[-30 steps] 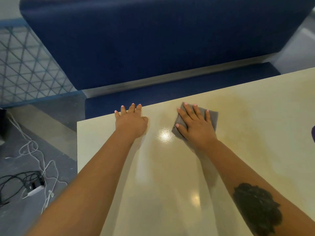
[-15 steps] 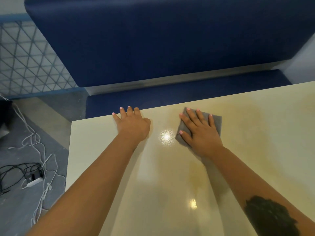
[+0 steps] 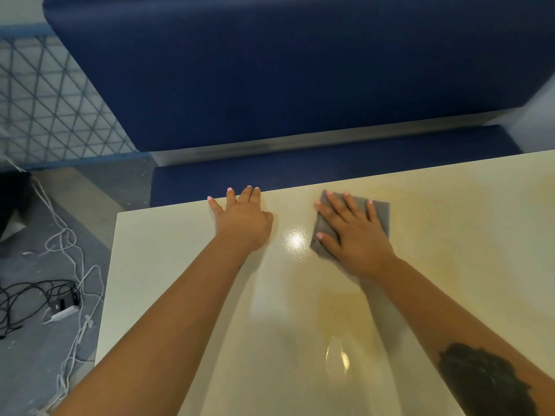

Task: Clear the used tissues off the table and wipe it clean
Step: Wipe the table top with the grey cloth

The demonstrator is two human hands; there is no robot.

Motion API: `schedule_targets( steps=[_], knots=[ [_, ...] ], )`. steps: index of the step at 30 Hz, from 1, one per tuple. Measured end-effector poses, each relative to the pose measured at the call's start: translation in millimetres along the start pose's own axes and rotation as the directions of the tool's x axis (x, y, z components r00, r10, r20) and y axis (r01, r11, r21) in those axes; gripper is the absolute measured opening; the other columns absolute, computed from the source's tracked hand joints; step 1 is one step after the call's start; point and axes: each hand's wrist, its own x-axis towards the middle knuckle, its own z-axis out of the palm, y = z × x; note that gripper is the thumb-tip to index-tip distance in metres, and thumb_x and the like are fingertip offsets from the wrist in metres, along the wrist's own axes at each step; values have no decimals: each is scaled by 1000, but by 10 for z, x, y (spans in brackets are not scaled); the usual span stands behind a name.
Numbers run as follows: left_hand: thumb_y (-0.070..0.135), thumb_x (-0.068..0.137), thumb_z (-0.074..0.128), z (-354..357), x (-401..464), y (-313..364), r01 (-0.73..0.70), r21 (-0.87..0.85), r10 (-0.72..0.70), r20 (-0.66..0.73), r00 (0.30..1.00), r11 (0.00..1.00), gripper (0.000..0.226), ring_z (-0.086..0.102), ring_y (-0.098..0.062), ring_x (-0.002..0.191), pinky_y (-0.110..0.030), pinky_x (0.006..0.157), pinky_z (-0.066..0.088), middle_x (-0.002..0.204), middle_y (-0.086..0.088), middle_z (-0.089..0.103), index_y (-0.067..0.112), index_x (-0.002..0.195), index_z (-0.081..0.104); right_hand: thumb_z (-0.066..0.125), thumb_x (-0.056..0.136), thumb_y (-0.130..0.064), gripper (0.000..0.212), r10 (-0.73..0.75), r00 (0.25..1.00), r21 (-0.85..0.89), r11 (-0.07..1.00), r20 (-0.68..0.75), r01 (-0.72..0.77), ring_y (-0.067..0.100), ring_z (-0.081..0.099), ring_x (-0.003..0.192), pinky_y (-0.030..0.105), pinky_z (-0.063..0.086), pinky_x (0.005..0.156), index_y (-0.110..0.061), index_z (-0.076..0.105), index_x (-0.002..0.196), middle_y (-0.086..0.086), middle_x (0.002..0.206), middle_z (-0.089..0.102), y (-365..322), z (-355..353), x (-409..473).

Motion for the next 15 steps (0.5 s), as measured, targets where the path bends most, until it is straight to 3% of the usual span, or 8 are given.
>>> schedule_targets(
  steps=[4, 7, 11, 15],
  knots=[
    [37, 99, 20, -15, 13, 25, 11, -14, -10, 14, 1000, 1000, 57, -4, -28, 145, -59, 111, -6, 159, 3, 1, 21, 150, 2, 1, 87, -59, 69, 121, 992, -3, 993, -16, -122, 23, -5, 146, 53, -6, 114, -33, 2, 150, -6, 159, -2, -161, -44, 425],
    [39, 99, 21, -14, 13, 34, 14, -12, -14, 14, 1000, 1000, 57, -4, -29, 145, -59, 111, -6, 159, 2, 1, 21, 150, 2, 15, 96, -55, 61, 37, 999, 1, 999, 9, -37, 24, -9, 146, 52, -8, 113, -32, 0, 150, -5, 159, -6, -483, -18, 423],
    [37, 99, 22, 0, 8, 17, 8, -16, -8, 6, 1000, 1000, 57, -5, -28, 145, -60, 111, -6, 159, 4, 0, 22, 150, 2, 6, 92, -60, 64, -154, 987, -1, 988, 33, 155, 20, -12, 146, 45, -18, 111, -35, -3, 149, -9, 159, -9, -431, 38, -27],
    [35, 99, 22, 28, -14, 17, 12, -24, -12, 3, 1000, 1000, 57, -8, -28, 145, -60, 110, -6, 158, 5, -4, 21, 150, 0, -4, 84, -62, 70, -53, 998, -5, 999, 35, 53, 18, -13, 145, 44, -15, 113, -35, -2, 149, -9, 159, -9, -107, -4, -43]
  ],
)
